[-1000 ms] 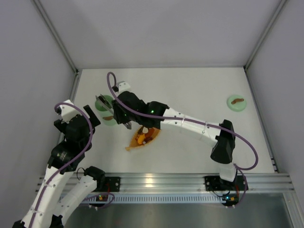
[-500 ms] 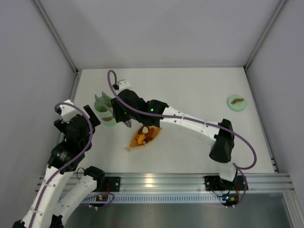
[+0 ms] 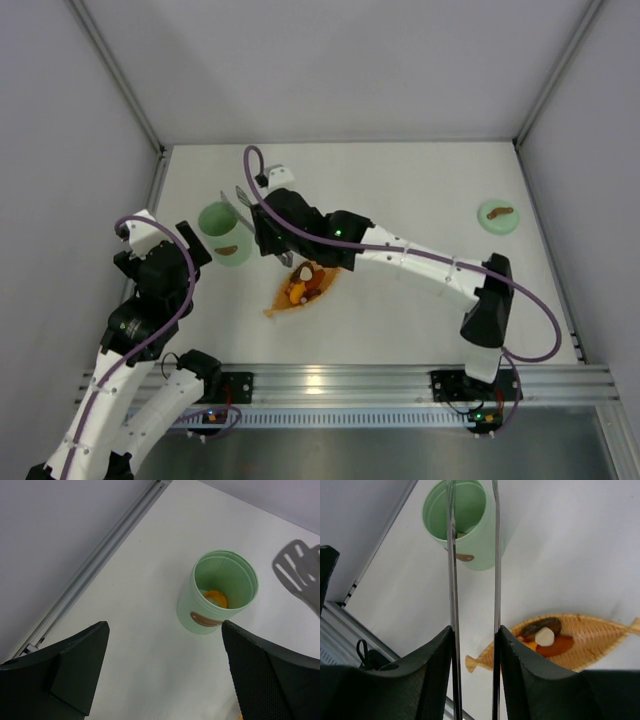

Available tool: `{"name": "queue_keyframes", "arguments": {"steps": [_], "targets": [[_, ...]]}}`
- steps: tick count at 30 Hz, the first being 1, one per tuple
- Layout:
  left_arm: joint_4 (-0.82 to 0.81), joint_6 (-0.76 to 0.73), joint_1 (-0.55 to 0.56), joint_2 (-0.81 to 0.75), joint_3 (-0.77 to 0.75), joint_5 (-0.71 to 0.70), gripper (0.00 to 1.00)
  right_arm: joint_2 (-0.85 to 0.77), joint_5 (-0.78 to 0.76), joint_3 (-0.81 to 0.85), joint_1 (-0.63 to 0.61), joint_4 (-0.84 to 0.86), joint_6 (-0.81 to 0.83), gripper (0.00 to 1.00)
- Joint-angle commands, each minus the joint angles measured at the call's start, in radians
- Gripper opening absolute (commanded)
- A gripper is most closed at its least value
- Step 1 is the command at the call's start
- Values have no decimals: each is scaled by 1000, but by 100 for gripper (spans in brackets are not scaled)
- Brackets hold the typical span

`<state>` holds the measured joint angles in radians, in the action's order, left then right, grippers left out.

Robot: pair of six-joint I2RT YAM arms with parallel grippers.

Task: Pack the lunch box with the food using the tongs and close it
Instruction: Pick up the fake food from the plate.

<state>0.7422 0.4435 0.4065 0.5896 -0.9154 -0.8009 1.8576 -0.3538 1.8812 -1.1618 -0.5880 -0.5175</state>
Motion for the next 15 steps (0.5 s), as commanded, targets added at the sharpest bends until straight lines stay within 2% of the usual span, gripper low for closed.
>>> {"name": "queue_keyframes", "arguments": {"steps": [1,9,15], "targets": [[-15,-8,-1,-2,4,-4,99,-214,-91,-107,13,-24,-27,40],[-17,-9,-1,-5,3,0,99,-517,-149,-525,-7,-99,-143,40],[-17,-9,-1,-5,3,0,99,-593,-126,-732,-32,-81,-226,41]]}}
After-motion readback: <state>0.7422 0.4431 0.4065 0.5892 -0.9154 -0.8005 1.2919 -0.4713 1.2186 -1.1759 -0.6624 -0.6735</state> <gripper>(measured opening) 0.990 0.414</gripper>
